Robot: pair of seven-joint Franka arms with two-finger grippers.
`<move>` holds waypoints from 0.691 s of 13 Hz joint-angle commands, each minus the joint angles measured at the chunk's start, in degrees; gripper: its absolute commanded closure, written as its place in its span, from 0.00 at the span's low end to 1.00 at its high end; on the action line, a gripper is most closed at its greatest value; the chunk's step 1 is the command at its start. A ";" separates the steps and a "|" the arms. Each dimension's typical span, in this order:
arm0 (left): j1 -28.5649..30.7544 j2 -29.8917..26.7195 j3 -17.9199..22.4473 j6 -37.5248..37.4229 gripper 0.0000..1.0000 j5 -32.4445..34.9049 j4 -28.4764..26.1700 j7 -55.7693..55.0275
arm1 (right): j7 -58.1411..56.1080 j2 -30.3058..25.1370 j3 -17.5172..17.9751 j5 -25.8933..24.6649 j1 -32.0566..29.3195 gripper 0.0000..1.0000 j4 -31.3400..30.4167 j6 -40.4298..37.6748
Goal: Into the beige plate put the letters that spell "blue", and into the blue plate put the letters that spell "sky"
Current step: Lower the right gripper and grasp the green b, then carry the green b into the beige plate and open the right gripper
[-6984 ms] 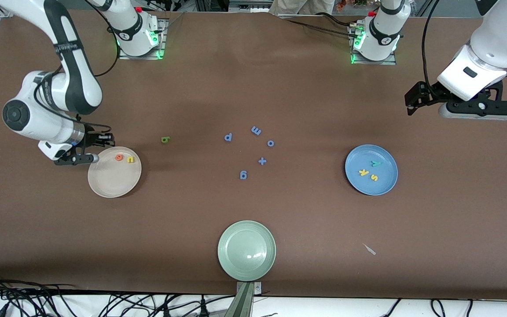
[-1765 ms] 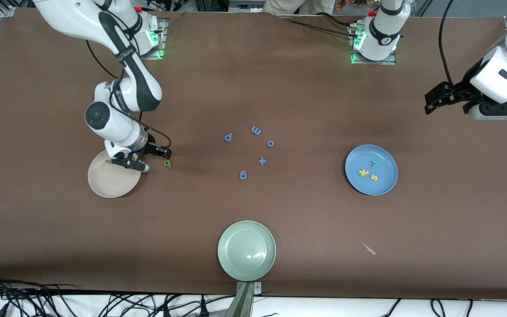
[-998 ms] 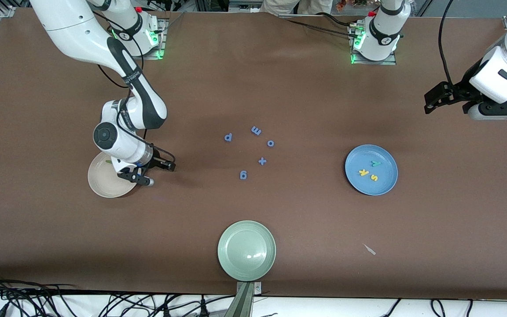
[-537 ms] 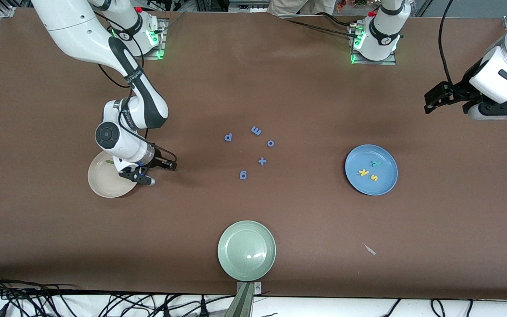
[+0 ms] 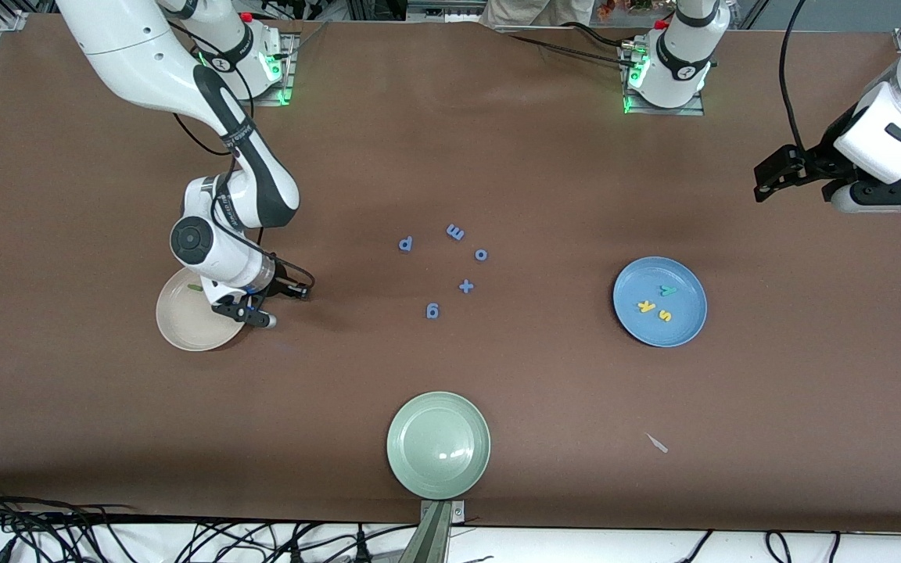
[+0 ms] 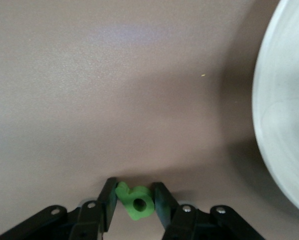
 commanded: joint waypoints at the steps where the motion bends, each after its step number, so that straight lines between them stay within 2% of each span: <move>1: 0.23 -0.33 -0.36 -0.66 0.00 1.27 0.18 1.04 | 0.44 -0.12 0.13 -0.50 0.40 0.76 -1.34 0.04; 5: 0.23 -0.33 -0.36 -0.66 0.00 1.27 0.27 1.04 | -0.79 -1.87 0.04 -0.50 0.40 0.76 -1.25 -1.18; 9: 0.23 -0.33 -0.36 -0.66 0.00 1.27 0.27 1.04 | -3.25 -4.68 -1.54 -0.41 0.22 0.76 0.85 -9.08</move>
